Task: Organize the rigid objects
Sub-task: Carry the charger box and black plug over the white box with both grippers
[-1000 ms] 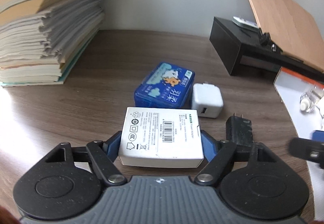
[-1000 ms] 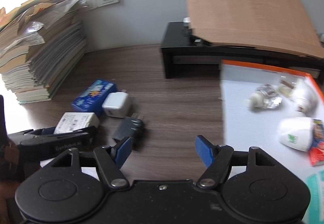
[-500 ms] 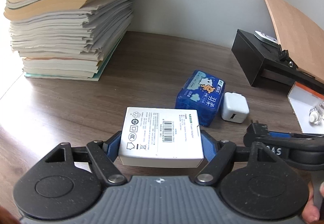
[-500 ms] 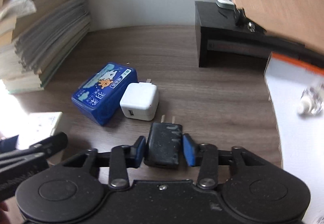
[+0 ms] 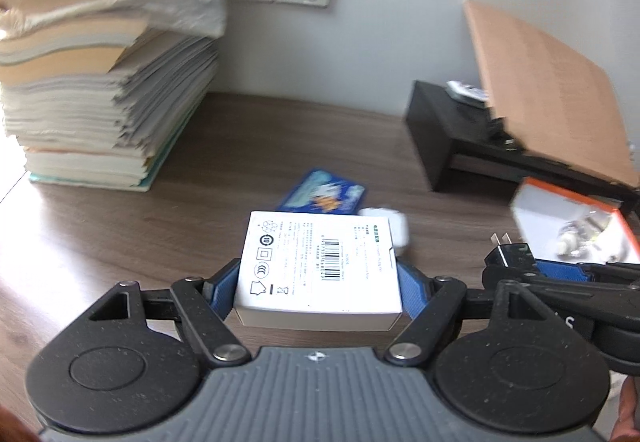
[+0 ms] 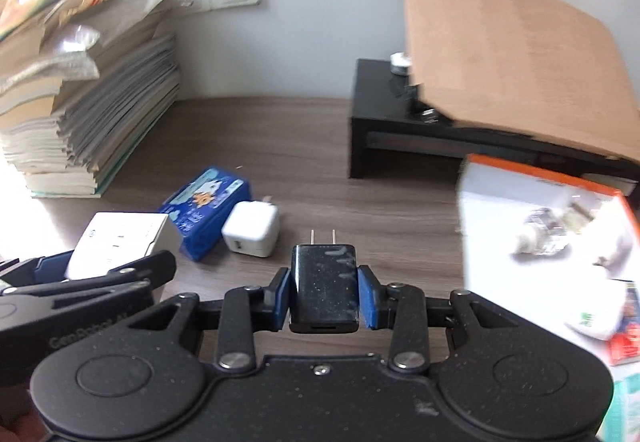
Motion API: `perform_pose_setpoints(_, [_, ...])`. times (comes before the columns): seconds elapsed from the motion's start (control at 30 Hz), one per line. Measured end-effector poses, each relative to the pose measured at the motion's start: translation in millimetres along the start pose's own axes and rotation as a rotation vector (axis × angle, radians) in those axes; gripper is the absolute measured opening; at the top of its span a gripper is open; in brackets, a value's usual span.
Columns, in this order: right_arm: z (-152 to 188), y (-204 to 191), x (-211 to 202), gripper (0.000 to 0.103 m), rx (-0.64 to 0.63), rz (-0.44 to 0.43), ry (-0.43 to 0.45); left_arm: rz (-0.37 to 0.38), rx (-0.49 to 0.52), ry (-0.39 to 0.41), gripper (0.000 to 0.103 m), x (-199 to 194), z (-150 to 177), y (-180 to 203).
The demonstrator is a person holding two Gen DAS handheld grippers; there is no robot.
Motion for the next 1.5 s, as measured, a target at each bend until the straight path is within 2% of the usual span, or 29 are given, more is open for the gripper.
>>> perform_pose_setpoints(0.43, [34.0,108.1,-95.3,0.043,0.106,0.1,0.049,0.135,0.091,-0.002,0.079,-38.1,24.9,121.6])
perform_pose_setpoints(0.73, [67.3,180.3,-140.4,0.043,0.186,0.176,0.074,0.212,0.168,-0.008,0.079,-55.1,48.8,193.9])
perform_pose_setpoints(1.1, [92.4,229.4,-170.4,0.043,0.228,0.208,0.097,0.23,0.177,-0.007,0.08,-60.0,63.7,231.8])
perform_pose_setpoints(1.5, [83.6,244.0,-170.5,0.043,0.202,0.167,0.127,0.204,0.166,0.013,0.08,-62.7,63.2,244.4])
Point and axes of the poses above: each gripper's, at about its wrist camera, not at the fingertips, and x roughly the way its jaws point, y to its right, z to its underside, the point moved 8 cm from there along x, roughly the way its jaws point, and after that the axes turned 7 degrees about -x, right-handed, at the moved point
